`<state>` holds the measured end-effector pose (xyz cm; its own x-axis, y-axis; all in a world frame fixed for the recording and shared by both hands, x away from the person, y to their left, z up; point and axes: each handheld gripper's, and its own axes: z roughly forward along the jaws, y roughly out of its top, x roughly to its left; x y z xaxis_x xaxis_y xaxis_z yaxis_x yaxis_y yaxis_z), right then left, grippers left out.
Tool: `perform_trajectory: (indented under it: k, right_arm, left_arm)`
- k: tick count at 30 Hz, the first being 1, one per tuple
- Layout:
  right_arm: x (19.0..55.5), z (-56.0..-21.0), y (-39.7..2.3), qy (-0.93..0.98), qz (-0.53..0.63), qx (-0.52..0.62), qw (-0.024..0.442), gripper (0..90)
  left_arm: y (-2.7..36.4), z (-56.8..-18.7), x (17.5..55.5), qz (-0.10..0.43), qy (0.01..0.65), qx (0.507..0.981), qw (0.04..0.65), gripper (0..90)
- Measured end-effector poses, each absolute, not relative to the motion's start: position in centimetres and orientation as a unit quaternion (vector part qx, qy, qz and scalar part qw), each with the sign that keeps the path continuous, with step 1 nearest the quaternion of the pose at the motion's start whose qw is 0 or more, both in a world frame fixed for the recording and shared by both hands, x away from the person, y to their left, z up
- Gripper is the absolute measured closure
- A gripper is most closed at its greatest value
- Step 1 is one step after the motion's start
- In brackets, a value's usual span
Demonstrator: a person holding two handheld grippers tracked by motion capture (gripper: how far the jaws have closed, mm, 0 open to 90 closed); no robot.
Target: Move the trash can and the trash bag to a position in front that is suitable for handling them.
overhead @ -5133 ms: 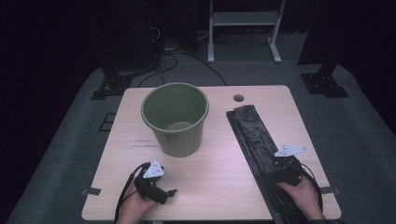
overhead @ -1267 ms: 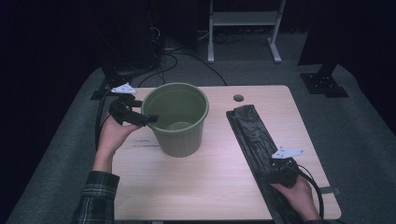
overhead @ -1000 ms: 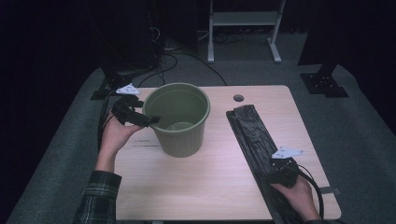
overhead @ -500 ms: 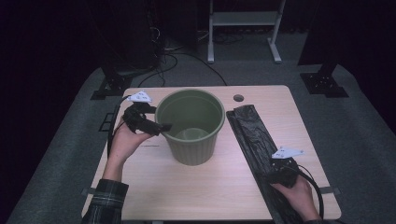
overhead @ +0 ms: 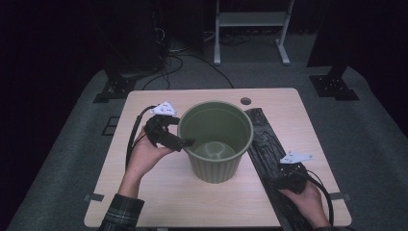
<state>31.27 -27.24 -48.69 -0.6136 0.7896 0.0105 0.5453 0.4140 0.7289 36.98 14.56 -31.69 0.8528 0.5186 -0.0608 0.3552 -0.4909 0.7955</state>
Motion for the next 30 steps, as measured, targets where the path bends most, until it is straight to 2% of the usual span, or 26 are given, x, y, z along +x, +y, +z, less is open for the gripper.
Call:
perform_trajectory:
  k: [6, 17, 22, 30]
  right_arm:
    - [31.3, -48.7, -27.2, 0.823, 0.359, 0.406, 0.17, 9.6]
    - [31.3, -48.7, -27.2, 0.823, 0.359, 0.406, 0.17, 9.6]
    - [31.3, -48.7, -27.2, 0.823, 0.359, 0.406, 0.17, 9.5]
    - [31.3, -48.7, -27.2, 0.823, 0.359, 0.406, 0.171, 9.6]
  left_arm:
    - [14.6, -31.4, 36.7, 0.097, 0.253, 0.85, 0.452, 0.0]
    - [18.9, -30.1, 34.3, 0.126, 0.271, 0.819, 0.49, 0.0]
    - [20.8, -31.7, 32.5, 0.13, 0.28, 0.816, 0.489, 0.0]
    - [22.4, -36.3, 30.8, 0.125, 0.283, 0.822, 0.478, 0.0]
